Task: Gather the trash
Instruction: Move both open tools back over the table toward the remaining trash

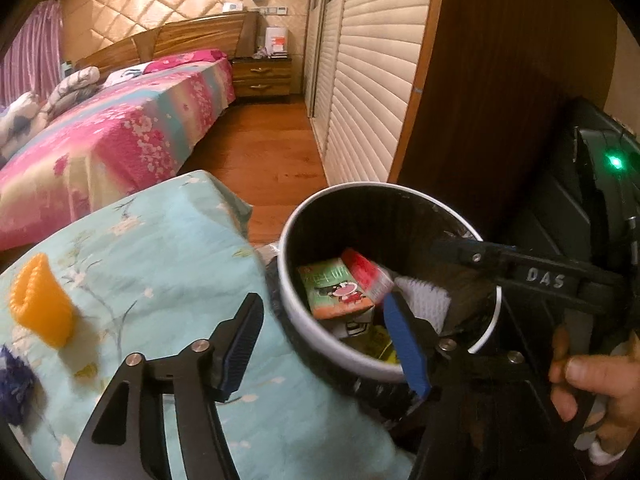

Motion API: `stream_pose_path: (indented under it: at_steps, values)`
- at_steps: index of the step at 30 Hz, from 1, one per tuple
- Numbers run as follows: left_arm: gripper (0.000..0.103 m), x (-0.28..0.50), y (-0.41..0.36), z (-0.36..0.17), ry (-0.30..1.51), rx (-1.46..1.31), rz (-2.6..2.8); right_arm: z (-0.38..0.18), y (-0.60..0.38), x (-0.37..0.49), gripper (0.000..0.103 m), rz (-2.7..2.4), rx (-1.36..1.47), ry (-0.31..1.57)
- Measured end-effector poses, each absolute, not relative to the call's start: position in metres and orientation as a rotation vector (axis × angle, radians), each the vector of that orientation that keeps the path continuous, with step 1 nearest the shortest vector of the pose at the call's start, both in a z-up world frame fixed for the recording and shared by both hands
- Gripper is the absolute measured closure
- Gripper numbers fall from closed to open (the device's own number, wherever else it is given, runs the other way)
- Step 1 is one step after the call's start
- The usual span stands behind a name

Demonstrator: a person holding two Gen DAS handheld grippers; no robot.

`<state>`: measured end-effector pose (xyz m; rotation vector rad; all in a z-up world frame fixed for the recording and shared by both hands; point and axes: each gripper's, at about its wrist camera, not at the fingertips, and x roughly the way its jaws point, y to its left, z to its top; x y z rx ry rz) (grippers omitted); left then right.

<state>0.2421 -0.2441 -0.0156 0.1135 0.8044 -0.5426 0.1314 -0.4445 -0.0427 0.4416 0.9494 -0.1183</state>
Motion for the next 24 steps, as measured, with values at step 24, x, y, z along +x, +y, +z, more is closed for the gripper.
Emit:
stream_pose_path:
  at_steps: [24]
  values:
    - [0.033,0.173,-0.102,-0.022,0.790,-0.011,-0.331,-0.022,-0.343,0.115,0.014,0.036,0.392,0.810]
